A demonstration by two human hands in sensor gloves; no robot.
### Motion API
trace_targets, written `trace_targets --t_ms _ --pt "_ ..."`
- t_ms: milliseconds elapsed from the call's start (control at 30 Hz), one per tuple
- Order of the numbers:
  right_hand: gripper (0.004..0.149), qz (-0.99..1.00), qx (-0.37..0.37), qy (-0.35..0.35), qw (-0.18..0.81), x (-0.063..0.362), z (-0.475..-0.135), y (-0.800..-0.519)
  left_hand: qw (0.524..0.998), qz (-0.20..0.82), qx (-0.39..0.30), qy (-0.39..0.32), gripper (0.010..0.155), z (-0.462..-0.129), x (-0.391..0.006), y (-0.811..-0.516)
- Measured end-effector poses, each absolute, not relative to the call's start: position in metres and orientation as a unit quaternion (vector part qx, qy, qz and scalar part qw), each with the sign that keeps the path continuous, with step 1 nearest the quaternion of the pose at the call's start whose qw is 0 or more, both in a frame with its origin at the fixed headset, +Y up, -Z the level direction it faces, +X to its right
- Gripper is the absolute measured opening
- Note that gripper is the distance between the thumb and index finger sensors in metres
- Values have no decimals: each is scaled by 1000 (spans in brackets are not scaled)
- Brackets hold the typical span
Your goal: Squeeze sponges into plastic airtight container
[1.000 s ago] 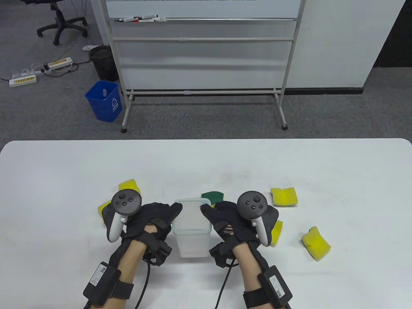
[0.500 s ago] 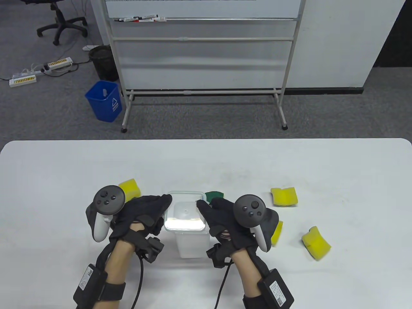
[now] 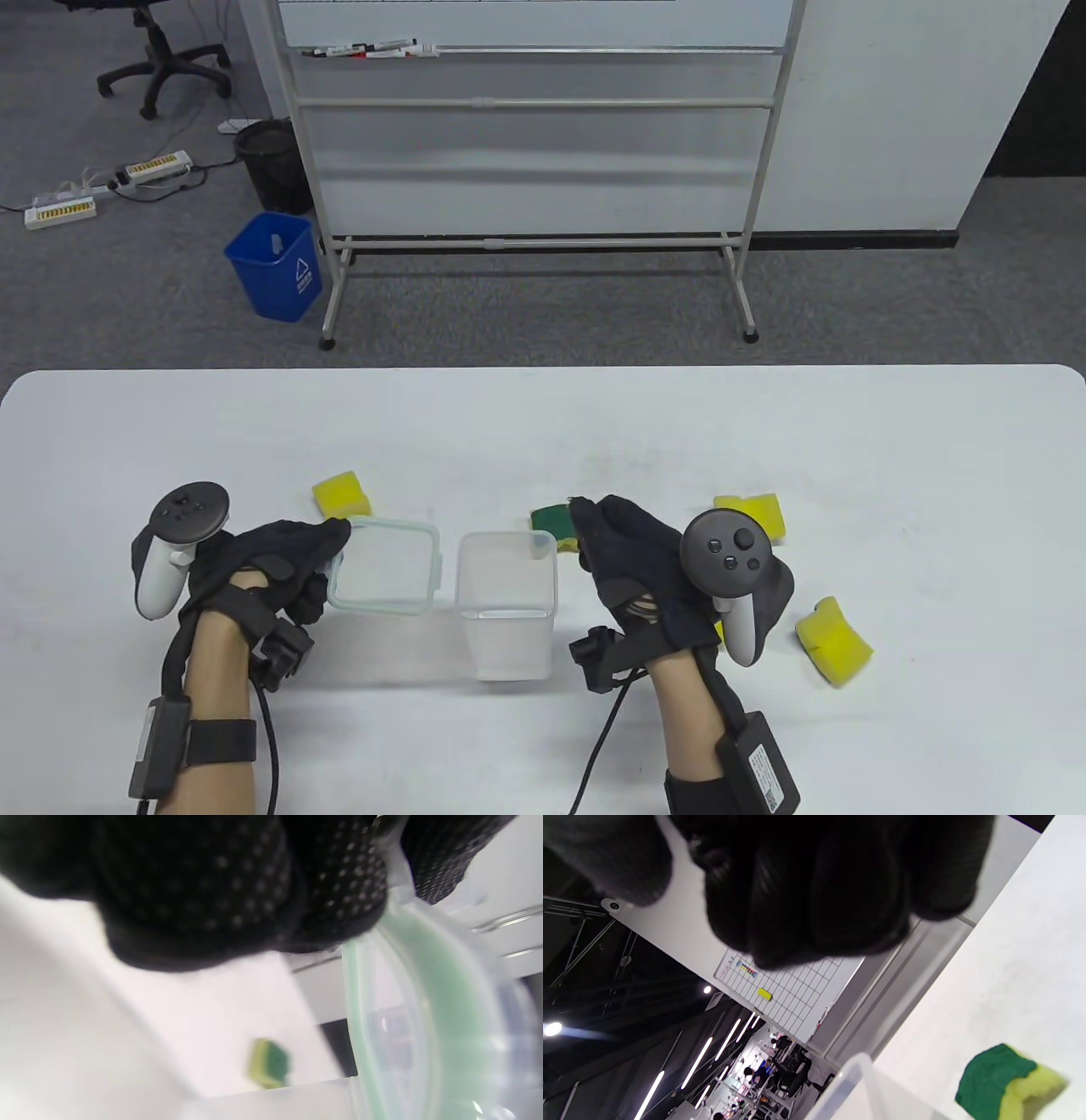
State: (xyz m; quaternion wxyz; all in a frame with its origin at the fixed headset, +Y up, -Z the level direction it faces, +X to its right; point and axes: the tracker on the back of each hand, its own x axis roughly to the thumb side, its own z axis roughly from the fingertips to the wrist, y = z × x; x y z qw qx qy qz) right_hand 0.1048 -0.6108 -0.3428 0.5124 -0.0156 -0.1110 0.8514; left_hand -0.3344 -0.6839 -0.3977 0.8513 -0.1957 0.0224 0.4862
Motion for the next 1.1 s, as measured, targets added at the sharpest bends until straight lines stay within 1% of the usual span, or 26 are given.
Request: trace_targets --t_ms 33,67,133,267,367,533,633,733,833,867,967,1000,1033,1067,1100 --pt "58 850 -18 -112 514 107 -343 -611 858 468 -209 33 48 -399 -333 -690" --pt "58 848 -21 -114 518 109 -343 -611 866 440 -230 63 48 -401 -331 -700" --pt "58 847 -22 -114 519 110 -344 -612 878 400 -249 88 48 -404 -329 -713" --pt "58 847 -23 -110 519 111 -345 -613 888 341 -291 107 48 -407 -321 -730" --pt "58 849 -18 -108 518 109 -344 -612 903 273 -308 126 49 -408 -314 -736" --pt "58 854 -20 -108 508 108 -344 -612 930 139 -299 165 51 -408 -304 -736" --pt "58 857 -26 -104 504 110 -346 -615 933 103 -297 178 52 -408 -302 -736" --pt "59 859 -28 -102 501 110 -346 -615 934 80 -295 186 60 -407 -301 -732" --pt "60 863 -31 -100 495 111 -347 -616 940 75 -271 194 60 -404 -302 -713" --pt "60 864 -33 -99 493 111 -347 -617 944 83 -251 196 58 -402 -304 -703" --pt "62 866 -40 -98 489 113 -349 -621 961 99 -159 205 55 -398 -311 -680" --pt "63 865 -43 -99 489 114 -351 -622 966 101 -107 210 55 -395 -314 -674" --pt "65 865 -46 -100 490 115 -352 -625 971 105 -61 207 55 -394 -317 -671" --pt "65 864 -48 -100 491 115 -353 -626 973 105 -32 203 56 -394 -319 -672" --pt "66 864 -50 -100 492 116 -353 -627 974 102 -23 201 57 -395 -321 -673"
